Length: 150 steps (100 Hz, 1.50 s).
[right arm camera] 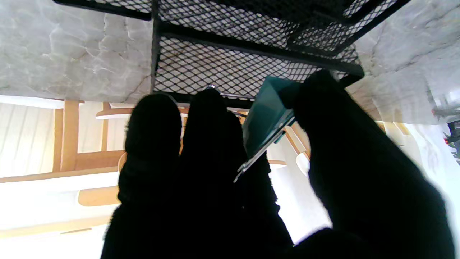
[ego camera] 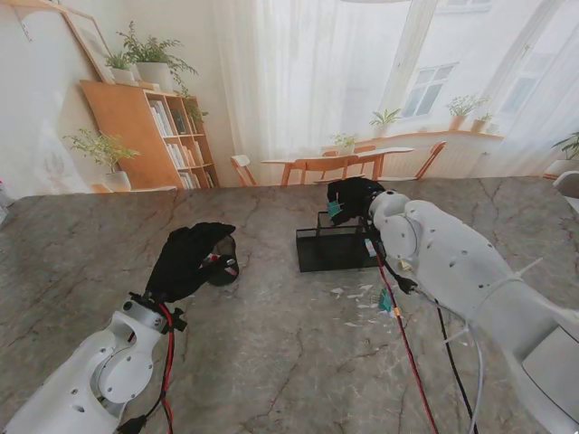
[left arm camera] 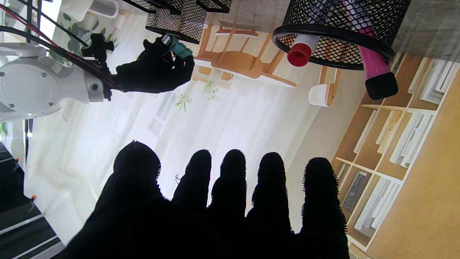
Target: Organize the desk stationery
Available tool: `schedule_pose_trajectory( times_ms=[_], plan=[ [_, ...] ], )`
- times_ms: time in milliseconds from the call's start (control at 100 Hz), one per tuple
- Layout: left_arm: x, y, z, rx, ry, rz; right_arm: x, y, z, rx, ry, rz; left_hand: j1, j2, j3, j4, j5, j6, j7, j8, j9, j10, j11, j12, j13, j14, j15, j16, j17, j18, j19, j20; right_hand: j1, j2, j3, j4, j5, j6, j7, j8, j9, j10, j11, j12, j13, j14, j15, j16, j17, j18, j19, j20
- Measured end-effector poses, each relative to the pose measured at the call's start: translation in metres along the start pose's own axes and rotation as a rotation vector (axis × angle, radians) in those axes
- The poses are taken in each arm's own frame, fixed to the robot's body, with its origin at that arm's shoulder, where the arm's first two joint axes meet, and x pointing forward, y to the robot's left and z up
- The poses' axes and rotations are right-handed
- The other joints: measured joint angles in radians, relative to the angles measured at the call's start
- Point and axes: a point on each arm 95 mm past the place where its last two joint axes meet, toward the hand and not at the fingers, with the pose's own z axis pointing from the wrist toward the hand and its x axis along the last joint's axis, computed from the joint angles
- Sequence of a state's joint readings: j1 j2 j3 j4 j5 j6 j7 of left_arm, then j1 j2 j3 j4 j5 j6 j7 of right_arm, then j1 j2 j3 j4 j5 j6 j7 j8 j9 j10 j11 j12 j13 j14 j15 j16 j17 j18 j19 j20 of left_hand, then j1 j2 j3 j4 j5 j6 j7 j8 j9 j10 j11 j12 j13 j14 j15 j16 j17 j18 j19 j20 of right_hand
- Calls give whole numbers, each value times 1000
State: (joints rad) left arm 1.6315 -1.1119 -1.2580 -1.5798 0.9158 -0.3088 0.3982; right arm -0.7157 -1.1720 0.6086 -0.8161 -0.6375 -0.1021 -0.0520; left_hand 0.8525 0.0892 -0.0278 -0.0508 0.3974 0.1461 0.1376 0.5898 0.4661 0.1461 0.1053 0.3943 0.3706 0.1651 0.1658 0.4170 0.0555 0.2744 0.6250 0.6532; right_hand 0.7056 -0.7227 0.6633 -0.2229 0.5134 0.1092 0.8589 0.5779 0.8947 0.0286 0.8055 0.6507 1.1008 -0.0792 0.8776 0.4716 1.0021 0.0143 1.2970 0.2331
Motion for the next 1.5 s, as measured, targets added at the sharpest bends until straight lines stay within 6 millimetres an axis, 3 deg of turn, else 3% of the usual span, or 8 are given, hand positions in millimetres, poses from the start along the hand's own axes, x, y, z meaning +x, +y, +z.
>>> schedule_pose_trajectory(
  times_ms=[60,80,110,140,170,260,850,1500],
  plan=[
    [0,0,0,0,0,0,0,0,1,0,1,4,0,0,0,-2,0,0,0,0,0,0,0,0,0,0,0,0,0,0,0,0,-22,17,4,3,0,2,-25,32,-34,10,11,0,-16,-2,10,0,0,-1,0,0],
    [0,0,0,0,0,0,0,0,1,0,2,5,0,0,-1,19,0,0,0,0,0,0,0,0,0,0,0,0,0,0,0,0,-28,27,10,3,0,6,-43,49,-44,12,11,0,-17,-3,13,0,0,-1,0,0],
    [0,0,0,0,0,0,0,0,1,0,4,5,0,0,0,-3,0,0,0,0,0,0,0,0,0,0,0,0,0,0,0,0,-42,39,11,21,0,8,-67,75,-61,13,11,0,-17,-8,18,0,0,-2,0,0],
    [0,0,0,0,0,0,0,0,1,0,8,5,0,0,-1,17,0,0,0,0,0,0,0,0,0,0,0,0,0,0,0,0,-54,50,18,36,0,13,-96,107,-78,17,11,0,-17,-11,25,0,0,-3,0,0],
    [0,0,0,0,0,0,1,0,1,1,12,5,0,0,0,-2,0,0,0,0,0,0,0,0,0,0,0,0,0,0,0,0,-62,61,20,45,0,16,-117,129,-90,23,11,0,-17,-11,28,0,0,-6,0,0],
    [0,0,0,0,0,0,1,1,1,5,19,5,0,0,0,8,0,0,0,0,0,0,0,0,0,0,0,0,0,0,0,0,-72,80,33,75,-18,22,-165,153,-124,29,11,0,-19,-12,38,7,0,-10,0,0],
    [-1,0,-1,4,-1,0,2,0,1,44,33,-11,0,10,0,5,0,0,9,0,0,0,0,0,0,0,0,0,0,0,0,0,-73,105,83,108,-12,15,-435,171,-182,50,-30,-15,-38,-12,67,15,-11,-10,0,13],
    [-1,-1,-1,9,2,-1,0,4,-8,57,88,-45,0,10,-1,13,0,0,9,0,0,0,0,0,1,0,0,0,0,0,0,0,-137,135,82,121,-32,-78,-528,156,-283,76,-171,-60,-109,24,127,35,-132,59,95,50]
  ],
)
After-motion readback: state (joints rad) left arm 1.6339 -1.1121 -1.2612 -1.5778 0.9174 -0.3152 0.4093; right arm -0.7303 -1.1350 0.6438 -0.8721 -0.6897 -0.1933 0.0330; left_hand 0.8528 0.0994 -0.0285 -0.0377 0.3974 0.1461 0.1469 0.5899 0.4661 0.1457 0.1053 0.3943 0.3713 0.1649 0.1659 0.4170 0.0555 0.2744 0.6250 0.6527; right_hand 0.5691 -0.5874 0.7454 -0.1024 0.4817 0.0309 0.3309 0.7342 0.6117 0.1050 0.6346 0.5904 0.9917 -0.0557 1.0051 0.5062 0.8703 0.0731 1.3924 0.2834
